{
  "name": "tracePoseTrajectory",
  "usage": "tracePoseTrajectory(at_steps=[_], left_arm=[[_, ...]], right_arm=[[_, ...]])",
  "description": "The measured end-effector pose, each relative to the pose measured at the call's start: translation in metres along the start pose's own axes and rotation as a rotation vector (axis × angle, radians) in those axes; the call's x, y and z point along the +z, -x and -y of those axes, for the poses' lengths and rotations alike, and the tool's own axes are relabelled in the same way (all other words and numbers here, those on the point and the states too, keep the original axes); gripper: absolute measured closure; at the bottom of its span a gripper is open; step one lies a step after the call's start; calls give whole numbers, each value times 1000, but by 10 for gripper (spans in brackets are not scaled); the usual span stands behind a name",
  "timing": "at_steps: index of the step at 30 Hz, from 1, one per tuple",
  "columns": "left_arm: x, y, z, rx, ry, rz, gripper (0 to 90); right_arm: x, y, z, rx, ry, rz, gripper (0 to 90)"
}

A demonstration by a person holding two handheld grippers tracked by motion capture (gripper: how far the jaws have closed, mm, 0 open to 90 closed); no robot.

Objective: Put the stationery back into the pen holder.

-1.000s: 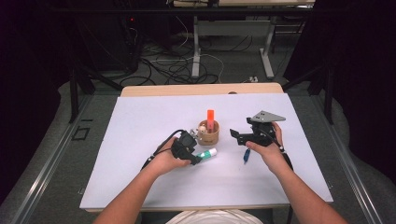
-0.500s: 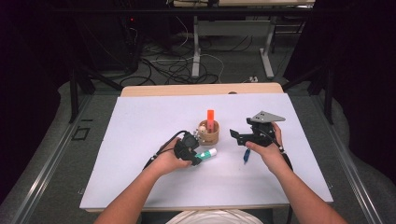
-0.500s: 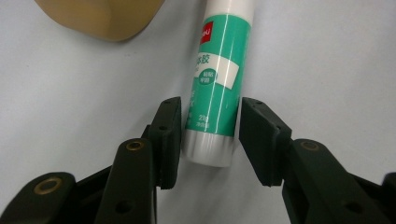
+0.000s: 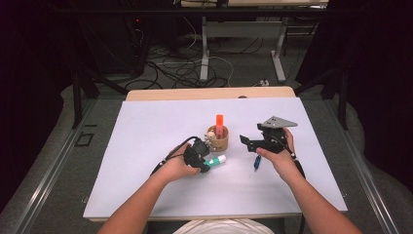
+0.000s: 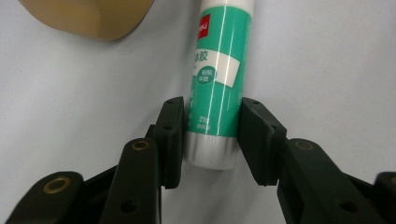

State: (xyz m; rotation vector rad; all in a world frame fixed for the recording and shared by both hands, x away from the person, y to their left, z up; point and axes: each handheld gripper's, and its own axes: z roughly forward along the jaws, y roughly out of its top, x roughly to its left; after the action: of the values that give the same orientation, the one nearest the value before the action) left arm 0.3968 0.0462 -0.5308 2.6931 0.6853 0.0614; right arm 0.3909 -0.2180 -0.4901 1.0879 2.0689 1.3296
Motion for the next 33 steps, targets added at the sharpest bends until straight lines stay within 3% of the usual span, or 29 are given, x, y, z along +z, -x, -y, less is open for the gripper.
tracePoseTrajectory(at_steps=[20,24,31,33], left_arm=[[0,1,-1,70,-2,7,658],[-1,0,-1,61,0,30,659],[-2,1,-1,46,7,26,660],[-4,0,-1,25,19,32,660]], right_arm=[[0,-1,0,13,1,-3,144],[0,-1,0,25,6,-10,144],[0,-1,0,40,4,-10,143],[-1,-1,0,48,6,-14,143]])
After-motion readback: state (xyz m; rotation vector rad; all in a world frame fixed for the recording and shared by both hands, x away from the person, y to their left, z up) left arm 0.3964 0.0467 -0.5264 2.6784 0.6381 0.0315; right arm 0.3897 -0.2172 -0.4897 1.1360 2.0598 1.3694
